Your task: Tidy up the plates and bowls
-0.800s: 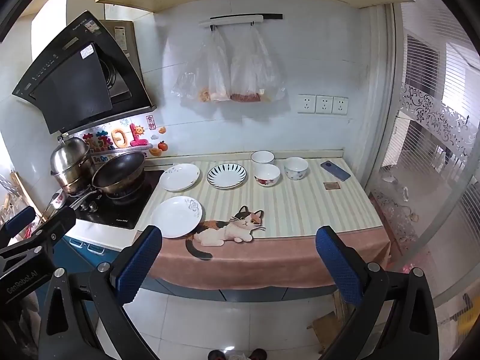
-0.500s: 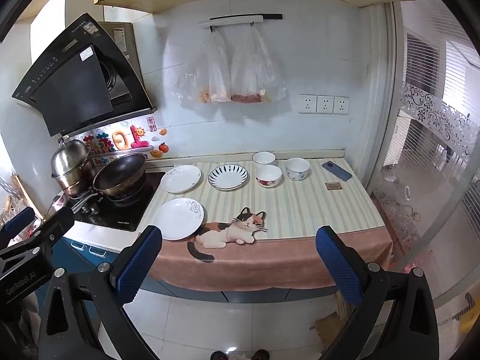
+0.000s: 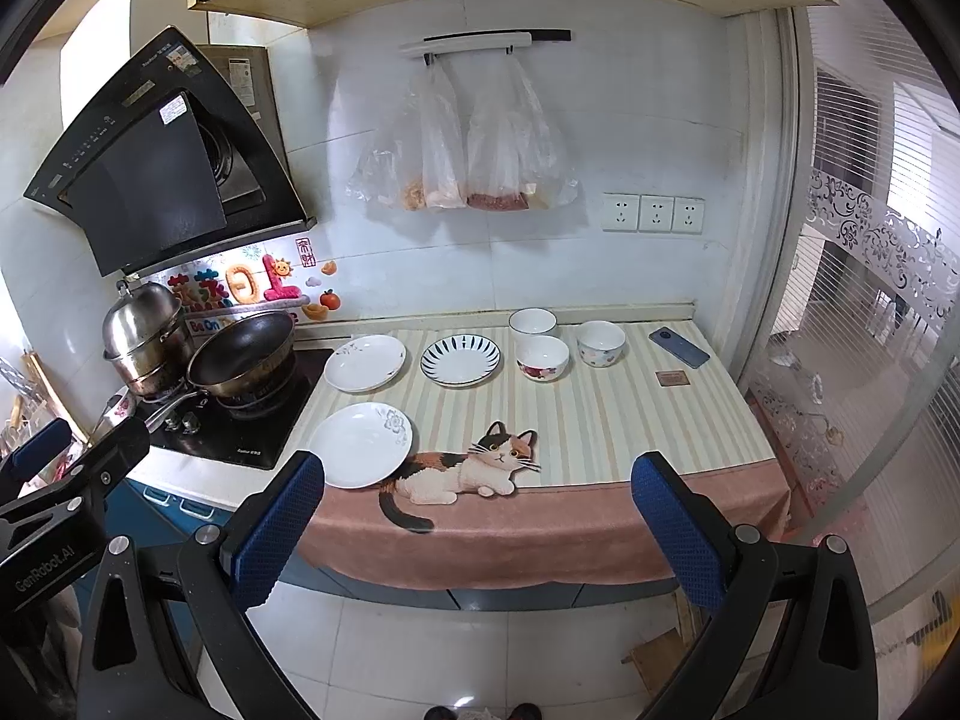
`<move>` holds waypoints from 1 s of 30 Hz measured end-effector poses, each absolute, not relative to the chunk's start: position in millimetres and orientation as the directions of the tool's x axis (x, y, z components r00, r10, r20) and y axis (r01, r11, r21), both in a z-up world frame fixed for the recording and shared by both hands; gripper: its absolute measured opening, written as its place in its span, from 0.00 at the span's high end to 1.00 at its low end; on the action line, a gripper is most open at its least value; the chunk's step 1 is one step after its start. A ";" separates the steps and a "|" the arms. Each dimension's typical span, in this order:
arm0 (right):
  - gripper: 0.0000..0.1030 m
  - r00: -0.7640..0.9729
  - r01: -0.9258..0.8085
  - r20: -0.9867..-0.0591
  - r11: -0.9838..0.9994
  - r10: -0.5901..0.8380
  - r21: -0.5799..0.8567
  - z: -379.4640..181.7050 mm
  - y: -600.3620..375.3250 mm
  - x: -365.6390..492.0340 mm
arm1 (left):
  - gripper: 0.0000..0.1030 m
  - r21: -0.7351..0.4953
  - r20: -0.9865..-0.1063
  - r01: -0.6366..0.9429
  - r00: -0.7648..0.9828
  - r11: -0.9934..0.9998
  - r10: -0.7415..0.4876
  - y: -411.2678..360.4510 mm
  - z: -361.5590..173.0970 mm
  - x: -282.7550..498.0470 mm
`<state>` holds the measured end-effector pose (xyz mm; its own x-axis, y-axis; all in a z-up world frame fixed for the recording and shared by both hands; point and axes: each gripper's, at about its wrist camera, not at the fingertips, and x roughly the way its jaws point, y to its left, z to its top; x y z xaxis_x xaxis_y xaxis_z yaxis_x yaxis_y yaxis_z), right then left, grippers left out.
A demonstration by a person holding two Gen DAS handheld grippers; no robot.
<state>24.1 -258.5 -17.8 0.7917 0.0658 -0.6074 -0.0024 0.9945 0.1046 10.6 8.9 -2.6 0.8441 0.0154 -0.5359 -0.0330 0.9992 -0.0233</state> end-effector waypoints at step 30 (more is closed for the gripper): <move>0.00 0.795 0.005 -0.603 0.993 0.069 0.120 -23.5 -247.6 41.6 | 0.00 -0.017 -0.538 -0.031 0.843 0.999 0.017 13.2 -0.4 21.0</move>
<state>41.6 -247.6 -23.5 0.7950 0.0687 -0.6027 0.0048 0.9928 0.1195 21.0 13.2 -0.4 0.8429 0.0175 -0.5378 -0.0313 0.9994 -0.0166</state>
